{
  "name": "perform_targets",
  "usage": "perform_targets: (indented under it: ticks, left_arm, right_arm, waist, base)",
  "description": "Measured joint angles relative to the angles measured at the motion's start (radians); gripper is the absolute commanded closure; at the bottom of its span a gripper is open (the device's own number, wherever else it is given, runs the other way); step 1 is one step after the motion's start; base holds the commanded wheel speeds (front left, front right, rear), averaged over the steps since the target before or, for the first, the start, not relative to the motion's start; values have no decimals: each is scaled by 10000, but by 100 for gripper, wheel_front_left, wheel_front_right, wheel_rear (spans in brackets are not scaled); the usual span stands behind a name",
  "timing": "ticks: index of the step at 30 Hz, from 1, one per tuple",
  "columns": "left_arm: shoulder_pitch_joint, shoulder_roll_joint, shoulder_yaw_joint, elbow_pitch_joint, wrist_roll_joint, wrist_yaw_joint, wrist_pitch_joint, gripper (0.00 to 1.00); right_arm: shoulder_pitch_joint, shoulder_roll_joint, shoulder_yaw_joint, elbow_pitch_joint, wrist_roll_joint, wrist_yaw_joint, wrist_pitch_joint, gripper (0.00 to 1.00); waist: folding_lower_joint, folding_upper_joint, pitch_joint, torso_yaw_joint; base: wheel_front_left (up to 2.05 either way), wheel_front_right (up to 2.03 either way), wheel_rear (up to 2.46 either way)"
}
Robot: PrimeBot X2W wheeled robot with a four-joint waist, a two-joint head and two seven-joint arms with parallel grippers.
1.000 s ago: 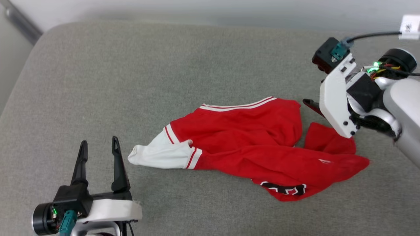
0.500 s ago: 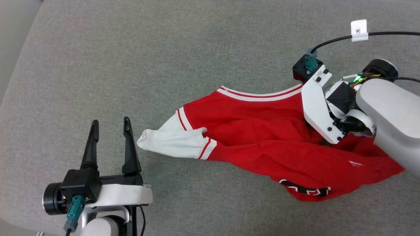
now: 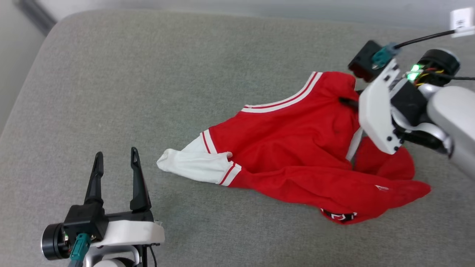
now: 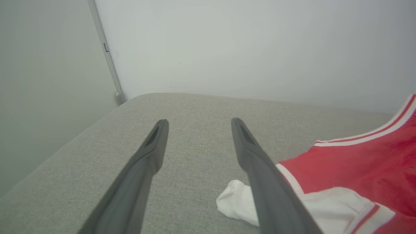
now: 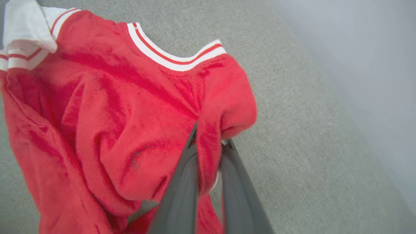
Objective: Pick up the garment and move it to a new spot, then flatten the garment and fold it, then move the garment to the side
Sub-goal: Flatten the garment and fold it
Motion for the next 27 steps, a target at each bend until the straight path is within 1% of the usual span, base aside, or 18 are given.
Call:
perform_targets:
  ticks: [3,6,9,11,14,17,19,23,27]
  left_arm:
    - [216,-4,44,-86,10,56,0,0]
    - [336,-10,29,-157,-21,105,0,0]
    - [430,-13,-36,-198,-105,163,0,0]
    - [430,-15,-82,-221,-115,211,0,0]
    - [417,-15,-188,-222,-194,234,0,0]
    - [312,-15,-299,-205,-222,217,0,0]
    - [163,-13,-362,-203,-288,180,0,0]
    - [-130,-17,-522,-165,-347,142,0,0]
    - [-472,-17,-671,-121,-401,82,0,0]
  right_arm:
    - [-13,-677,-278,-903,272,0,-314,100]
    - [-40,-1576,-629,-1758,245,0,-244,100]
    - [-39,-2424,-1081,-2429,221,2,136,100]
    - [-35,-2901,-1413,-2638,196,0,479,100]
    - [35,-3256,-1814,-2615,186,0,1030,100]
    - [216,-3254,-1996,-2249,-163,0,1538,100]
    - [215,-3093,-2102,-1802,-533,0,1781,100]
    - [164,-2136,-2197,-698,-1037,0,2021,100]
    - [-2,-1080,-2194,794,-1513,0,1967,100]
  waist:
    - [-1,0,-231,-205]
    - [-1,0,-384,-391]
    - [-1,0,-446,-521]
    - [-1,0,-432,-546]
    - [-1,0,-340,-534]
    - [-1,0,-170,-457]
    - [-1,0,-7,-377]
    - [-1,0,404,-183]
    - [0,0,846,48]
  base:
    - [0,0,0]
    - [0,0,0]
    - [0,0,0]
    - [0,0,0]
    - [0,0,0]
    - [0,0,0]
    - [0,0,0]
    - [0,0,0]
    - [0,0,0]
